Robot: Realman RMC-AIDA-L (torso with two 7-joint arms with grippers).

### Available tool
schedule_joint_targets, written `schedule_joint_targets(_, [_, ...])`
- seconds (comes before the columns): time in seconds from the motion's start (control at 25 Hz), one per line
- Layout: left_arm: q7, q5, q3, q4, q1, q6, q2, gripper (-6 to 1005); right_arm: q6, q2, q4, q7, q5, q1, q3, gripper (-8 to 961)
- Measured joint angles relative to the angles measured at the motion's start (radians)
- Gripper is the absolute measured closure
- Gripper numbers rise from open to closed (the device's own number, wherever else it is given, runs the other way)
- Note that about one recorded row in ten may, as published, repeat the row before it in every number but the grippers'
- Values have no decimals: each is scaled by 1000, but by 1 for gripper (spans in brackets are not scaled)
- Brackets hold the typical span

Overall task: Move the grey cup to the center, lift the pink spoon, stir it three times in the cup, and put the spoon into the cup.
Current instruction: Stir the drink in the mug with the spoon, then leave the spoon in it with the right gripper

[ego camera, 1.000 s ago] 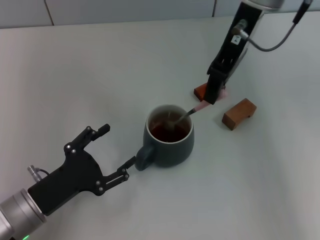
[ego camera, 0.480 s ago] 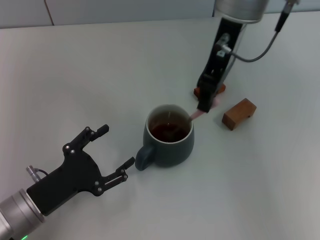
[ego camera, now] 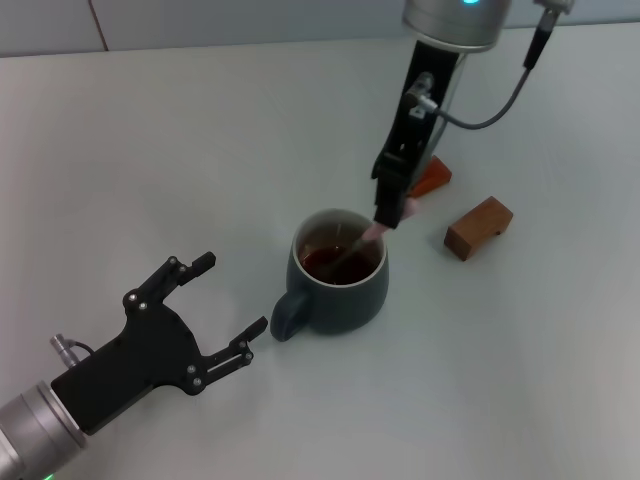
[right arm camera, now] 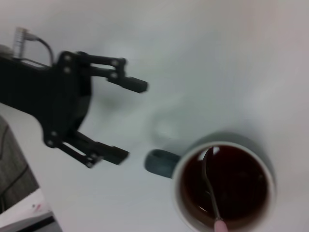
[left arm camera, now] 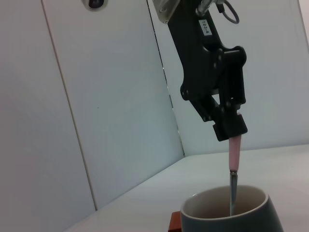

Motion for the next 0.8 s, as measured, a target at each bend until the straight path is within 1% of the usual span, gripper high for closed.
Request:
schedule_joint_targets(0.28, [0, 0, 10, -1, 3, 1, 0, 142, -1, -4, 21, 22, -64, 4, 0, 806])
schedule_joint_targets(0.4, [0, 0, 11, -1, 4, 1, 0, 142, -23, 6, 18, 23, -58, 12, 0, 805])
schedule_joint_targets(0.44, [0, 0, 11, -1, 4, 1, 0, 142, -30, 19, 15, 15, -48, 21, 0, 804])
schedule_joint_targets(0.48, [0, 0, 12, -1, 4, 1, 0, 142, -30, 19, 15, 15, -48, 21, 0, 804])
schedule_joint_targets(0.56, [0, 0, 12, -1, 6, 2, 0, 142, -23, 28, 6, 11, -41, 29, 0, 803])
schedule_joint_targets(0.68, [0, 0, 12, -1, 7, 2, -1, 142, -4, 29, -4, 11, -35, 37, 0, 801])
schedule_joint_targets(0.8, [0, 0, 12, -1, 8, 8, -2, 142, 11, 24, 0, 11, -41, 42, 0, 799])
